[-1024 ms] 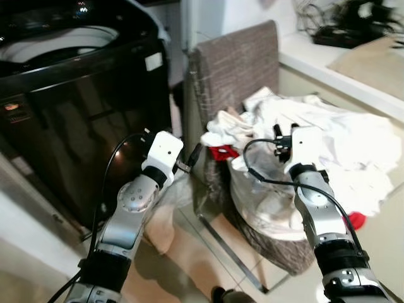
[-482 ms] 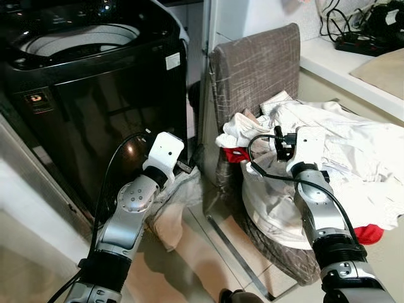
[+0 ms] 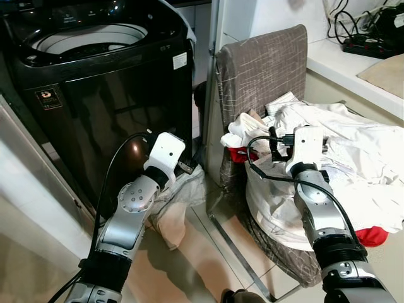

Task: Clothes washing

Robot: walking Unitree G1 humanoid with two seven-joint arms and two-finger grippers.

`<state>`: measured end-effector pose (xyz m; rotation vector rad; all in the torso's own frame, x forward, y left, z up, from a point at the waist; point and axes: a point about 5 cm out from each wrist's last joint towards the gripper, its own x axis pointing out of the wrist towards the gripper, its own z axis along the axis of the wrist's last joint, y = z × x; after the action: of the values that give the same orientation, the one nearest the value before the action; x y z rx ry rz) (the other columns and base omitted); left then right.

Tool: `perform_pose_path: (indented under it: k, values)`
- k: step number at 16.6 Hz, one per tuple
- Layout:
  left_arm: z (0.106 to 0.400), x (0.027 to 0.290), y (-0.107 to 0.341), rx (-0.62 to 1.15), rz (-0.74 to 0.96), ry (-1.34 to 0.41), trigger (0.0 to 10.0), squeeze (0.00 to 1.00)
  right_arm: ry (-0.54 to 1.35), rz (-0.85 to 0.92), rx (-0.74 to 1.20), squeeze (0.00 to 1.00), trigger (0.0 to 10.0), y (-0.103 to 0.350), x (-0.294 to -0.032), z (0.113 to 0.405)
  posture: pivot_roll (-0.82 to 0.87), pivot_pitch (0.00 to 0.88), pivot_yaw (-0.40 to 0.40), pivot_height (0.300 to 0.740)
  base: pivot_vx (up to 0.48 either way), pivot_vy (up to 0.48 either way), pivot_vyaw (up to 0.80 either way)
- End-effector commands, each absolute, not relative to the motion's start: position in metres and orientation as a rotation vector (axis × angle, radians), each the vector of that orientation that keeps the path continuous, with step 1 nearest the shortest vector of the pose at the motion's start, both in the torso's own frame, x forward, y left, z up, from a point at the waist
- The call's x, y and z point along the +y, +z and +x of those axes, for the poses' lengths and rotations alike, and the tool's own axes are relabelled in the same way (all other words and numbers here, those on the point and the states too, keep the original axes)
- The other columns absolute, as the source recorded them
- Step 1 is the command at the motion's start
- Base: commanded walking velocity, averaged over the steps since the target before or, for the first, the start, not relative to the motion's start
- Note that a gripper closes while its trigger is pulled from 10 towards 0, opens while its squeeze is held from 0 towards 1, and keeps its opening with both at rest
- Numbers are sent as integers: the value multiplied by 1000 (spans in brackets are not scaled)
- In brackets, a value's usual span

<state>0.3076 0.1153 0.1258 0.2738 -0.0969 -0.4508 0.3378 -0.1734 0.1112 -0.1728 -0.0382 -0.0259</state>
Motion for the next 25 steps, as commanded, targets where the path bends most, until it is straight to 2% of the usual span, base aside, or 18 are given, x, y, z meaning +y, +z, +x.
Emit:
perform_pose_path:
  k: [1,7,12,15,17,19,21,25]
  values:
    - [309,115,125,-98,280,-449,10000,0,-20,-170,-32,0,10000,115,-172,342,-99,0,-10,736,0,0,-644]
    - [313,108,129,-112,268,-466,10000,0,-34,-156,-62,0,10000,120,-178,340,-131,0,2,736,0,0,-596]
    - [312,114,129,-109,270,-468,10000,0,-223,10,-42,0,10000,128,-211,329,-127,0,6,736,0,0,-597]
    - [309,118,129,-104,276,-470,10000,0,-349,104,95,0,10000,123,-228,308,-129,0,4,736,0,0,-594]
    - [308,121,130,-103,281,-473,10000,0,-316,131,97,0,10000,138,-216,289,-129,0,4,736,0,0,0]
    - [308,121,130,-103,284,-480,10000,0,-303,175,110,0,10000,147,-210,286,-155,0,6,736,0,0,0]
    - [308,123,130,-96,290,-487,10000,0,-376,266,243,0,10000,120,-222,288,-155,20,19,736,0,0,0]
    - [305,129,133,-96,305,-490,10000,0,-471,386,347,0,10000,110,-226,280,-127,9,22,736,0,0,0]
